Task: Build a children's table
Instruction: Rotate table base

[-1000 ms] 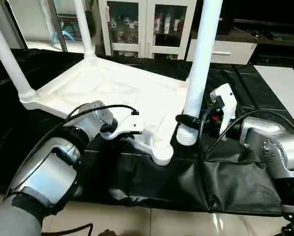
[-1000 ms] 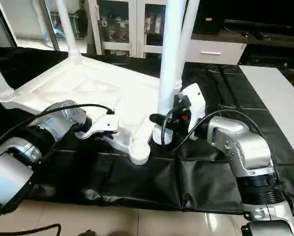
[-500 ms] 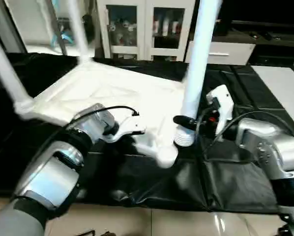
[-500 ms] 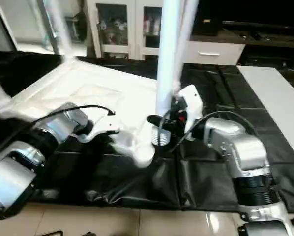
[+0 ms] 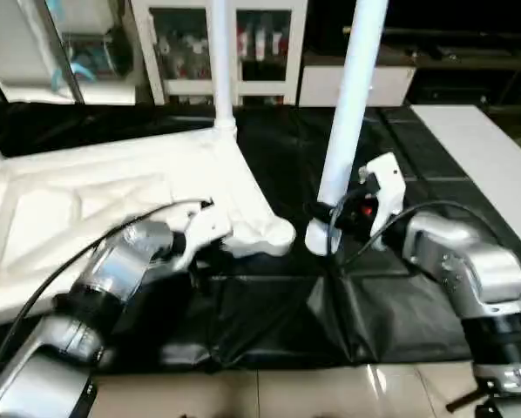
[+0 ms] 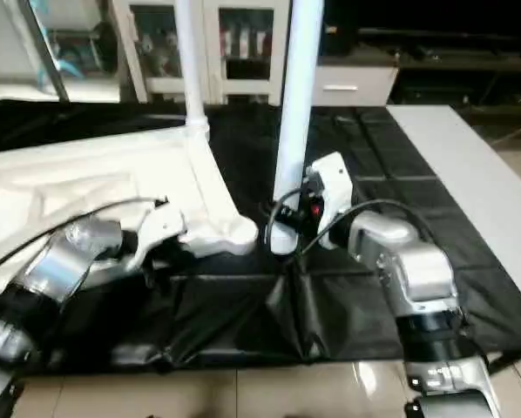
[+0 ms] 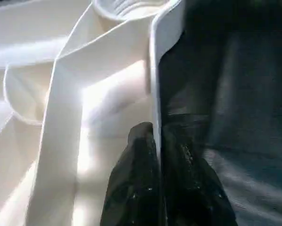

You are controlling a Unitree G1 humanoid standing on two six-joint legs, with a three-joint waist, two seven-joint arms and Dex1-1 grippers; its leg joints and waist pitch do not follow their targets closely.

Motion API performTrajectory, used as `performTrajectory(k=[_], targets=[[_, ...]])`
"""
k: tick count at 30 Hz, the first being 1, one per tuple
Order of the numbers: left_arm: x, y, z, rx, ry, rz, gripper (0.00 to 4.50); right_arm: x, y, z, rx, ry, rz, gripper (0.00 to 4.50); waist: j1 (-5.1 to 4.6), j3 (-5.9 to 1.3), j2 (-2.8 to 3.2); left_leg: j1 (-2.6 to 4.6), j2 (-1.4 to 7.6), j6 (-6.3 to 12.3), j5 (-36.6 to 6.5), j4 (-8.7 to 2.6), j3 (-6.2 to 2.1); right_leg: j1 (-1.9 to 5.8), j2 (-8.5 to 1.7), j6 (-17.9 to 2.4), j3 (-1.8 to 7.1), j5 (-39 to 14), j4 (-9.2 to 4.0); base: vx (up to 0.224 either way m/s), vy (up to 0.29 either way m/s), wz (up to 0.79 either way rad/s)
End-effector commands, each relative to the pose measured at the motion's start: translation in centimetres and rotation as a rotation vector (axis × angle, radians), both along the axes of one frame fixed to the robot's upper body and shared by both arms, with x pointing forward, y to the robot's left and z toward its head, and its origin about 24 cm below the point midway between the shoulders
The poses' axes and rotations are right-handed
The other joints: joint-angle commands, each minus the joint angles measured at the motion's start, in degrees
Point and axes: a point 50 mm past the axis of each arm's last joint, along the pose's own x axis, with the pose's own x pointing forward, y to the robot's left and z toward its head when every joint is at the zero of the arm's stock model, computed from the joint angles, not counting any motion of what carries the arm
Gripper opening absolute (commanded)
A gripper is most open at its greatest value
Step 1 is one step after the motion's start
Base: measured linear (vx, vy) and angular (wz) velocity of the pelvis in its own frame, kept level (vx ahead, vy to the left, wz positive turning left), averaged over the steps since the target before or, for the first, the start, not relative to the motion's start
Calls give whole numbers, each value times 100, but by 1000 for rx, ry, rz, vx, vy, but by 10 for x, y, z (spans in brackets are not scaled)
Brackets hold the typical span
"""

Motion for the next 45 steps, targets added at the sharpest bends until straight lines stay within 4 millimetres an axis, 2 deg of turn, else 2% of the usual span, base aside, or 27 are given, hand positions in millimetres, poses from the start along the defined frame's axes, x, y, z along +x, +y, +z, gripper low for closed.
performTrajectory(k=[1,3,6,7,8,11,12,13,17,20,21,27,28,31,33,34,37,39,40,42,45], targets=[[-9,-1,-13,37,21,-45,3,6,-3,10,4,-53,-39,188,39,-357,-66,-1,103,72,-1115,-402,0,262,-386,-875,258,-1767,-444,0,0,0],[-11,1,-13,66,-12,-72,0,7,-1,9,14,-51,-59,188,69,-352,-80,5,97,60,-1139,-409,6,268,-402,-848,266,-1813,-443,0,0,0],[-15,7,-9,90,-36,-98,0,2,4,6,20,-34,-28,188,128,-348,-60,20,112,6,-1171,-417,5,258,-421,-773,277,-1961,-449,0,0,0],[-16,8,-9,93,-42,-103,0,2,5,5,22,-32,-23,188,130,-341,-63,4,106,-11,-1183,-426,2,265,-413,-739,277,-1963,-448,0,0,0],[-15,9,-8,90,-54,-105,55,1,5,5,24,-32,-15,188,135,-338,-63,9,100,-25,-1207,-429,4,259,-409,-707,276,-1995,-458,0,0,0],[-15,10,-4,53,-51,-97,69,1,6,5,27,-33,-10,188,144,-341,-66,12,101,-52,-1209,-429,2,262,-417,-696,281,-2000,-455,0,0,0],[-15,9,-3,29,-46,-91,92,1,6,5,28,-33,-10,188,143,-340,-68,7,100,-64,-1209,-431,2,264,-416,-694,281,-2005,-449,0,0,0],[-14,3,2,-47,-42,-78,92,2,6,5,34,-34,-15,188,145,-343,-75,8,98,-65,-1189,-427,9,260,-414,-707,285,-1969,-447,0,0,0],[-13,-1,5,-88,-45,-71,106,2,7,5,37,-34,-15,188,157,-357,-66,-3,100,-68,-1094,-420,10,268,-409,-810,286,-1689,-411,0,0,0],[-10,-6,7,-87,-54,-71,106,2,12,5,42,-35,-3,188,165,-361,-79,-6,101,-36,-1006,-411,20,270,-402,-901,289,-1418,-388,0,0,0],[-9,-6,6,-80,-54,-73,106,2,13,5,43,-37,1,188,163,-369,-53,-5,101,-51,-998,-409,15,276,-396,-920,287,-1313,-384,0,0,0],[-6,-5,6,-88,-57,-54,106,1,15,7,47,-41,9,188,159,-354,-57,-6,91,-75,-1103,-413,15,279,-402,-830,286,-1580,-418,0,0,0],[-5,-4,6,-86,-55,-53,106,1,15,7,47,-42,10,188,157,-352,-43,-6,93,-87,-1120,-416,11,276,-397,-816,285,-1605,-423,0,0,0],[-3,-2,3,-66,-48,-38,106,2,15,8,47,-50,11,188,160,-354,-31,-7,92,-106,-1132,-417,7,281,-397,-833,288,-1545,-413,0,0,0],[-2,2,-1,-31,-33,-34,106,2,16,9,51,-56,11,188,158,-357,-46,-1,91,-108,-1156,-415,8,282,-395,-826,286,-1561,-418,0,0,0],[-2,4,-3,-8,-23,-32,79,3,17,10,54,-60,10,188,158,-350,-46,1,88,-104,-1172,-419,7,280,-394,-812,286,-1604,-423,0,0,0],[-6,14,-14,74,24,-23,73,4,23,11,69,-82,21,188,153,-337,-55,4,98,-113,-1254,-433,1,267,-406,-773,289,-1769,-435,0,0,0],[-7,15,-15,67,35,-15,60,4,26,12,75,-90,30,188,135,-322,-57,9,91,-138,-1395,-439,-5,262,-415,-717,283,-2073,-465,0,0,0],[-7,13,-14,34,55,-1,36,3,32,12,85,-107,54,188,138,-325,-63,18,91,-139,-1423,-433,-5,255,-428,-671,285,-2245,-482,0,0,0],[-7,13,-14,24,65,-2,30,3,34,12,86,-112,62,188,131,-313,-61,18,94,-134,-1472,-444,-17,239,-424,-608,280,-2445,-505,0,0,0],[-10,14,-17,34,97,-11,10,4,37,12,92,-119,81,188,135,-327,-74,22,97,-119,-1408,-437,-11,232,-429,-611,290,-2388,-495,0,0,0]])
